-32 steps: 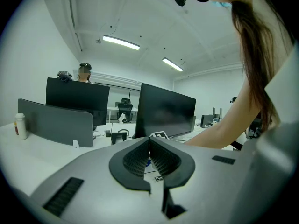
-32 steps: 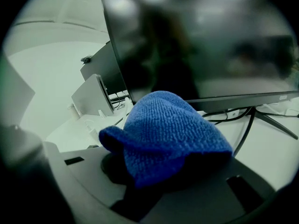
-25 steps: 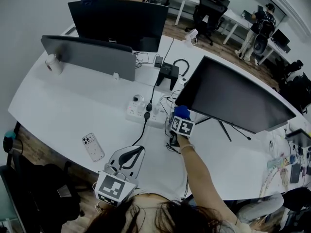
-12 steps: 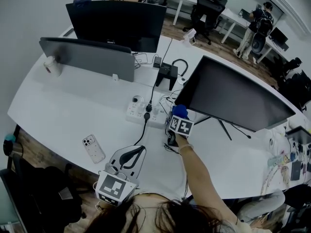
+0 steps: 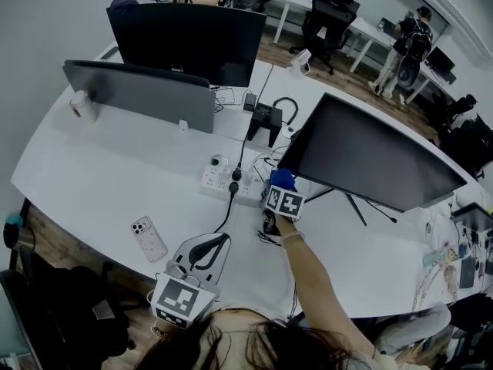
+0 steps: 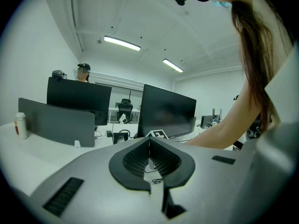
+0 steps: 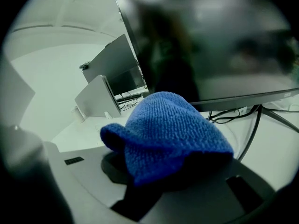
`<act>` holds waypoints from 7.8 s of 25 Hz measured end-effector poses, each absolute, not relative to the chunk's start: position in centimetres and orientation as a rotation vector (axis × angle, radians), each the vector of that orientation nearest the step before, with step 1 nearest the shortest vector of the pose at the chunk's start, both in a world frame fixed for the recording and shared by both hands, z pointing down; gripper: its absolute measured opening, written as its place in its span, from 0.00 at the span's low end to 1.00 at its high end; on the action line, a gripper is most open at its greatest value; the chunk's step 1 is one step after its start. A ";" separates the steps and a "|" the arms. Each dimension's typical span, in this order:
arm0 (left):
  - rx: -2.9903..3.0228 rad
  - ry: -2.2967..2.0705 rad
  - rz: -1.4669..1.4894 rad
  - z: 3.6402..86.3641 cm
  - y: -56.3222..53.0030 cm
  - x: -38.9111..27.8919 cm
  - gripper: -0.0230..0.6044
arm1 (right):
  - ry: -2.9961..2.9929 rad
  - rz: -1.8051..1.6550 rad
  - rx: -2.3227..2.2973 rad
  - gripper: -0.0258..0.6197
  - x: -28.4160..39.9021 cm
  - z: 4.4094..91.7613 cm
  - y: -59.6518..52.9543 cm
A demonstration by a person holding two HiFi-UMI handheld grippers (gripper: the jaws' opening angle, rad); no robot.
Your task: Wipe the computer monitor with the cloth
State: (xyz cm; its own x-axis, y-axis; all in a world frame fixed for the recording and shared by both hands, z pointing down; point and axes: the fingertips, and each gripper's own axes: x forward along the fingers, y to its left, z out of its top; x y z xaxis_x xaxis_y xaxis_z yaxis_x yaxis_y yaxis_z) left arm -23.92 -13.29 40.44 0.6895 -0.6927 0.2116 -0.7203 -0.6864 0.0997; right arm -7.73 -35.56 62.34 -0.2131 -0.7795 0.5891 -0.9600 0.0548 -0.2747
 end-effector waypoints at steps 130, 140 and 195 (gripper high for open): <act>2.751 -1.147 0.221 39.4 -13.6 -19.3 0.05 | -2.400 0.693 1.629 0.20 -11.7 46.4 -36.9; 2.754 -1.130 0.227 39.6 -13.5 -18.7 0.05 | -2.423 0.678 1.620 0.20 -11.8 45.8 -36.7; 2.768 -1.072 0.216 40.0 -14.2 -17.8 0.05 | -2.485 0.513 1.811 0.20 -11.0 38.6 -36.4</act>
